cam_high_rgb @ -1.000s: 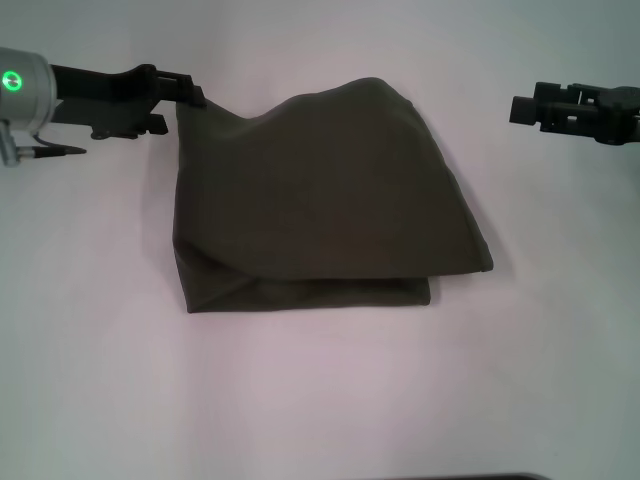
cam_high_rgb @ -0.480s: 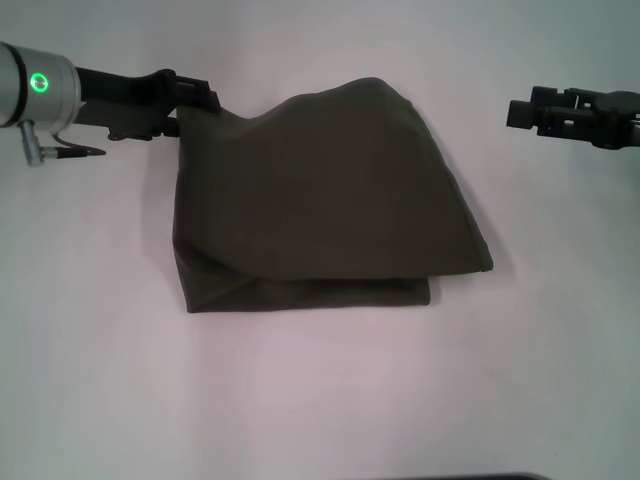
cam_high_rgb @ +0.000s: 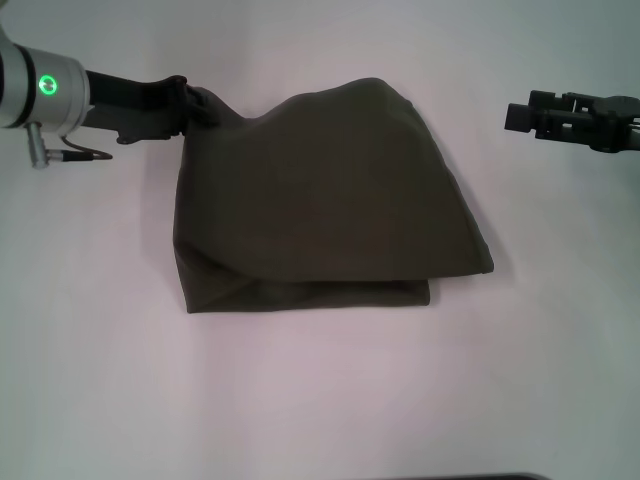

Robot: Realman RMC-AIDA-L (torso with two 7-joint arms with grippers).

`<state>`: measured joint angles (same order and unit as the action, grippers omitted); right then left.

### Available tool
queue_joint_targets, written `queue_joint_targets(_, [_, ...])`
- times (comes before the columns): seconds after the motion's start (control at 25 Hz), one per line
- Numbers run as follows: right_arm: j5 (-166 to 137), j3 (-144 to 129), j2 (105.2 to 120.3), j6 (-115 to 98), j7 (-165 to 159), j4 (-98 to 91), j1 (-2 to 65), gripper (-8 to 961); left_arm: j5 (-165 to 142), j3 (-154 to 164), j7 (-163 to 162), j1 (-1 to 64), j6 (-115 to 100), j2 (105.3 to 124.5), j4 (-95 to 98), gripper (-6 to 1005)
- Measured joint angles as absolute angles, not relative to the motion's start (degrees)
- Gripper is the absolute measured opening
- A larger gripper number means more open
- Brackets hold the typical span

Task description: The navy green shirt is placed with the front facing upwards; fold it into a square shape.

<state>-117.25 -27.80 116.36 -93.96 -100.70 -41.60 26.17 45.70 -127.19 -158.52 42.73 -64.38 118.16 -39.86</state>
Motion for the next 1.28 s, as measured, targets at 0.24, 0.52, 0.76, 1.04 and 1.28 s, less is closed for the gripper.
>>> queue_joint_targets(0.24, [-117.19,-27.9,116.36,-93.95,-100.75,-41.57,26.05,864,45.97,-127.73,-158.72,42.27,-65.1,117.98,-40.09,228])
queue_joint_targets(0.52, [-117.23,-28.2,116.36,-93.84,-100.88,-41.48,26.01,865,46.14,-133.66,-159.21,40.9,-66.59,117.48,-39.82,35])
queue_joint_targets(0.76, [-117.25,-28.28,116.24,-93.34,-100.71,-40.24,26.35,866,46.07,-135.66,-159.02,40.0,-67.63,116.89,-39.58,50])
queue_joint_targets(1.04, [-117.25,-28.3,116.21,-93.25,-100.67,-40.06,26.28,865,45.87,-135.2,-157.7,39.79,-67.65,116.76,-39.55,67])
queue_joint_targets(1.28, [-117.24,-28.3,116.27,-93.26,-100.64,-40.07,26.19,865,46.33,-135.95,-154.94,39.0,-68.87,116.76,-40.41,82])
